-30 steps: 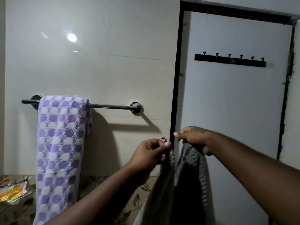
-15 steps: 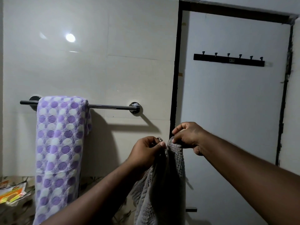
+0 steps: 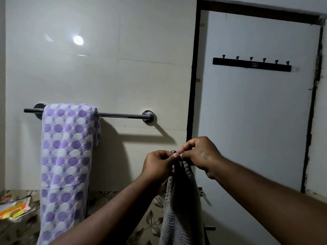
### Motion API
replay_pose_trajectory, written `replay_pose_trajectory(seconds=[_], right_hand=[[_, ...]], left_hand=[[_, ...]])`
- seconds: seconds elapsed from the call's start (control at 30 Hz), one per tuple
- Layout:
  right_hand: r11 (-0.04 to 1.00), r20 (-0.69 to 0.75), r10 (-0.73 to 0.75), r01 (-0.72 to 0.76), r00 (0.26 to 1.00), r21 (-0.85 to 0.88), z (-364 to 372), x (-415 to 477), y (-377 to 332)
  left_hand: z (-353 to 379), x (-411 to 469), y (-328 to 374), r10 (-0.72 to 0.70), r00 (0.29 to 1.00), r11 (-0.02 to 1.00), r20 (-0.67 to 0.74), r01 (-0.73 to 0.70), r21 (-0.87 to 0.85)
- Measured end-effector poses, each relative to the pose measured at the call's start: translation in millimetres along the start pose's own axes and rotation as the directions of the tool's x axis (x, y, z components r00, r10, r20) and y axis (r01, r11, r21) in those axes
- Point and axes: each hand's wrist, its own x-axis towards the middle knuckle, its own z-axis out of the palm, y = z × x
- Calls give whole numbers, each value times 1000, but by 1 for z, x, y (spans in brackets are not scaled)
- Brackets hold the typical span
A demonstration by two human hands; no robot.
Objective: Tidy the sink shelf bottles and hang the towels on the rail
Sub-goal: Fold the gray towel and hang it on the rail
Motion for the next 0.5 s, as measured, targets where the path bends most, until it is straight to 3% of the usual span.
replay_pose_trajectory(seconds=[0.17, 0.3, 0.4, 0.47, 0.5], right_hand=[[997, 101, -63, 66, 993, -27, -10, -8, 2], [980, 49, -135, 141, 990, -142, -17, -9, 6], [989, 26, -123, 125, 992, -78, -24, -5, 8], [996, -8, -83, 83, 997, -22, -29, -2, 8], [998, -27, -64, 64, 998, 4, -31, 1, 7]], left_hand=[[1, 5, 0, -7, 999, 999, 41, 6, 31], [5, 5, 8, -30, 987, 999, 160, 34, -24], [0, 3, 9, 35, 968, 999, 247, -29, -30], [-5, 3, 7, 183, 947, 949, 264, -240, 204], [-8, 2, 5, 255, 920, 841, 297, -363, 401]])
